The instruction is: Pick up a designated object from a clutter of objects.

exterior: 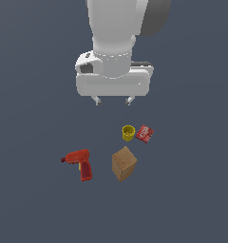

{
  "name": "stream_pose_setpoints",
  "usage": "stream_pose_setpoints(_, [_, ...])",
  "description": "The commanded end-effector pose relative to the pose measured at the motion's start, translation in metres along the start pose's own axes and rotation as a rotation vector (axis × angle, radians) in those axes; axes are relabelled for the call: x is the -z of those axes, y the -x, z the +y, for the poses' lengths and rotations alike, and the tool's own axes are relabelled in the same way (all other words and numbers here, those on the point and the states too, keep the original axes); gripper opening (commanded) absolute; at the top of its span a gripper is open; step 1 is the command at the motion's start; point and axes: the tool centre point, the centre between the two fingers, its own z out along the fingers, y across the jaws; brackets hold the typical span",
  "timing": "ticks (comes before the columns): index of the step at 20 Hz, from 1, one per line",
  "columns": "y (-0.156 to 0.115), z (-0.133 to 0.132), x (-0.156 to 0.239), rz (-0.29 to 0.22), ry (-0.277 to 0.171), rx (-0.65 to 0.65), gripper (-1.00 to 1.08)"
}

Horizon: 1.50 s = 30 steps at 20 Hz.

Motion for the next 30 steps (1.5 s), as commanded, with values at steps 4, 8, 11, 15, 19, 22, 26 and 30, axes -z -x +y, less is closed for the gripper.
stream_pose_setpoints(4, [0.0,0.005,0.001,0.005,-0.004,-0.014,1.0])
stream_pose_setpoints(8, [0.0,0.02,0.008,0.021,-0.019,-0.063,1.0])
stream_pose_setpoints(11, [0.0,0.024,0.01,0.025,-0.023,-0.075,1.0])
stream_pose_setpoints(15, [0.0,0.021,0.006,0.023,-0.02,-0.069,1.0])
stream_pose_setpoints(19, [0.0,0.017,-0.007,0.02,-0.017,-0.066,1.0])
stream_pose_setpoints(22, [0.0,0.011,-0.023,0.017,-0.013,-0.061,1.0])
stream_pose_setpoints(26, [0.003,0.0,-0.052,0.01,-0.007,-0.05,1.0])
stream_pose_setpoints(30, [0.01,-0.015,-0.09,0.002,0.0,-0.034,1.0])
